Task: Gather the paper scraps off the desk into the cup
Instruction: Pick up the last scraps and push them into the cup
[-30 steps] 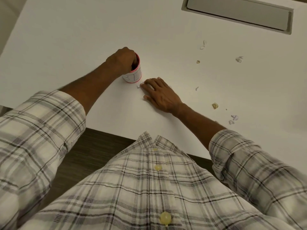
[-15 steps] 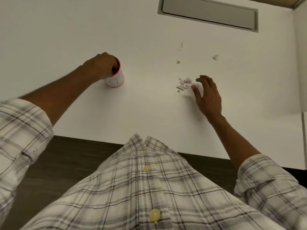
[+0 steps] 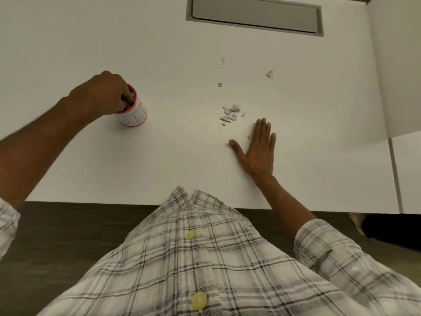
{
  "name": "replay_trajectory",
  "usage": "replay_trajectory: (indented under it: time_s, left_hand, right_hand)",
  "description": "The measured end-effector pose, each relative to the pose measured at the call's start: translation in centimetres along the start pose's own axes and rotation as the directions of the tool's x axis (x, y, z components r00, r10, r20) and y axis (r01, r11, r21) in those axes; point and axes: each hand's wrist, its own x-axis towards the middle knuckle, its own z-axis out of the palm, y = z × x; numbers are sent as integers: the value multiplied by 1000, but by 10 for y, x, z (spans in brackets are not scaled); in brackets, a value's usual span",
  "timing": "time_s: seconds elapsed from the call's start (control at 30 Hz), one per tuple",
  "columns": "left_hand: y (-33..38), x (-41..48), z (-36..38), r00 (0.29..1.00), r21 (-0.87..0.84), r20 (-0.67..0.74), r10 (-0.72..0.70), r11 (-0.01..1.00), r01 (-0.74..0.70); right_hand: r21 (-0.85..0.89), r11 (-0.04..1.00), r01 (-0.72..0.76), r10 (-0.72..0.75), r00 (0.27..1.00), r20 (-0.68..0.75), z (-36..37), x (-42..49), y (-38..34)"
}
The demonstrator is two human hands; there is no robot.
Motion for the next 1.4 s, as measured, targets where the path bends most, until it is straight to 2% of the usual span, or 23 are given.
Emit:
replay_trajectory:
  time_s: [0.23,0.33,0.4,0.47,0.53,0.6,0.67,0.77,0.87,0.97,1.23,1.4]
  left_hand:
    - [5,-7,-3,994,-43,-43,-99,994,97]
    - [10,-7,-9,989,-106,-45,-143,985,138]
    - [15,-9,-18,984,-143,-27,-179,974,173]
    - [20,-12,-29,973,-199,-62,-220,959,204]
    - [27,-15,-39,955,-266,-187,-231,948,177]
    - [39,-17,-44,917,-366,-347,-196,929,61]
    - [60,-12,-40,904,-458,-410,-122,885,-88]
    - [101,14,-7,935,-530,-354,17,820,-215]
    - [139,40,39,969,-579,-234,76,790,-202]
    - [163,62,70,984,-619,-173,35,773,-136]
    - [183,110,74,979,-636,-203,-1,760,-131]
    - [194,133,72,971,-759,-133,-197,650,28]
  right_hand:
    - [98,948,304,-309,950,38,9,74,-43]
    - [144,830,538,-548,836,32,11,76,-42]
    - [169,771,614,-624,781,15,7,72,-27]
    - [169,781,602,-608,794,-18,2,68,-7]
    - [179,834,522,-517,853,-77,-2,64,12]
    - [191,872,452,-431,891,-140,-4,60,25]
    - [187,895,406,-380,911,-160,-7,56,33]
    - [182,928,324,-298,942,-156,-14,60,46]
    - [191,952,240,-218,967,-129,-21,76,59]
    - [143,965,220,-209,974,-86,-26,94,70]
    - [24,964,265,-265,964,-5,-38,145,66]
    - [-24,942,334,-333,942,47,-40,171,64]
